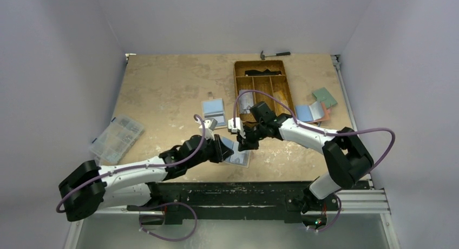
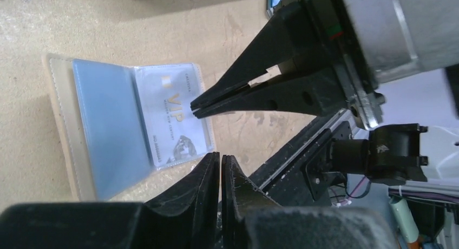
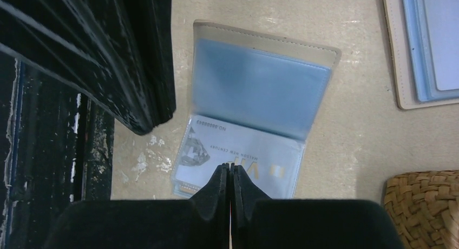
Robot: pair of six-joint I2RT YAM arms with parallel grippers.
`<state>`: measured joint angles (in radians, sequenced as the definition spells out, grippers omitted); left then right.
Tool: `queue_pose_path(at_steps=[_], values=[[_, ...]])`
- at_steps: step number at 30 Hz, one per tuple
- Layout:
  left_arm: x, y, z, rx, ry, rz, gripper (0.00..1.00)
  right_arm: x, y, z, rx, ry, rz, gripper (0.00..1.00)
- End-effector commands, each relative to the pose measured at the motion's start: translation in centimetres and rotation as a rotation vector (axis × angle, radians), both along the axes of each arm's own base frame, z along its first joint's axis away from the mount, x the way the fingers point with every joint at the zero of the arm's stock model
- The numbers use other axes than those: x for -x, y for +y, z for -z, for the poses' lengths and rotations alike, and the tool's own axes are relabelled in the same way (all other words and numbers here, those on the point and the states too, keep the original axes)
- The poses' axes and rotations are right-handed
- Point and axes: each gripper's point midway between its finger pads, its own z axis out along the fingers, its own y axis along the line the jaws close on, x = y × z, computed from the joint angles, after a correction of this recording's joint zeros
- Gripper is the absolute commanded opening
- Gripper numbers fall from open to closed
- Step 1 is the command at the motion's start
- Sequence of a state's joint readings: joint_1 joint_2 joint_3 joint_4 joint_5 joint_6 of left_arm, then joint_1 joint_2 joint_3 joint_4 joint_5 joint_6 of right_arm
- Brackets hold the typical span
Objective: Take the credit cards out of the card holder
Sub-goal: Remove the credit card from the card holder.
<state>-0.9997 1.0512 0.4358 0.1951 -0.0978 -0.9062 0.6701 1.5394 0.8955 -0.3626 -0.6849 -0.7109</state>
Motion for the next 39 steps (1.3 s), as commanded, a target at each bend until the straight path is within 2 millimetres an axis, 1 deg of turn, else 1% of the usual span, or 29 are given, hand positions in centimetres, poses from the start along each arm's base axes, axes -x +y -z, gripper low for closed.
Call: queue_pose_path(at_steps=[1,4,9,11,14,17,21,24,26,30,34,37,39], values=[[-1.4,-1.9,-1.8,0.107,-0.068,-0.007,0.09,-0.2,0.8,-0.9,-0.026,0.063,0.033,0.02],[-1.9,-1.8,-0.2,0.076,-0.057,-0.028,0.08,-0.6,0.4,-0.3,0.0,0.064,0.057,0.02],[-2.3,-1.0,2.7,0.025,-0.038,-0.07,0.07,-1.2,-0.2,1.4,0.064,0.071,0.088,0.0],[-2.5,-0.8,3.7,0.003,-0.028,-0.082,0.07,-1.5,-0.6,2.1,0.099,0.07,0.104,0.0],[-2.8,-0.4,5.9,-0.047,0.006,-0.097,0.08,-1.9,-1.5,3.6,0.166,0.067,0.127,0.0],[-3.0,0.3,8.0,-0.092,0.042,-0.119,0.1,-1.9,-2.3,4.8,0.221,0.075,0.135,0.0],[-3.1,1.7,10.0,-0.134,0.078,-0.155,0.19,-2.1,-2.8,5.7,0.266,0.082,0.146,0.0],[-2.9,2.1,10.6,-0.144,0.091,-0.158,0.27,-2.1,-3.1,6.3,0.291,0.092,0.15,0.0],[-2.7,1.9,10.5,-0.129,0.095,-0.137,0.29,-2.1,-3.2,6.6,0.302,0.1,0.15,0.0],[-2.2,0.5,10.1,-0.067,0.104,-0.078,0.31,-1.9,-3.1,6.7,0.303,0.11,0.145,0.0],[-1.7,-0.4,11.1,-0.039,0.151,-0.042,0.31,-1.7,-3.1,6.5,0.297,0.119,0.141,0.0],[-1.2,-0.8,11.3,0.012,0.186,-0.024,0.31,-1.5,-3.0,6.5,0.293,0.13,0.134,0.0],[-0.9,-0.9,11.4,0.041,0.208,-0.023,0.29,-1.4,-2.9,6.5,0.292,0.135,0.131,0.0]])
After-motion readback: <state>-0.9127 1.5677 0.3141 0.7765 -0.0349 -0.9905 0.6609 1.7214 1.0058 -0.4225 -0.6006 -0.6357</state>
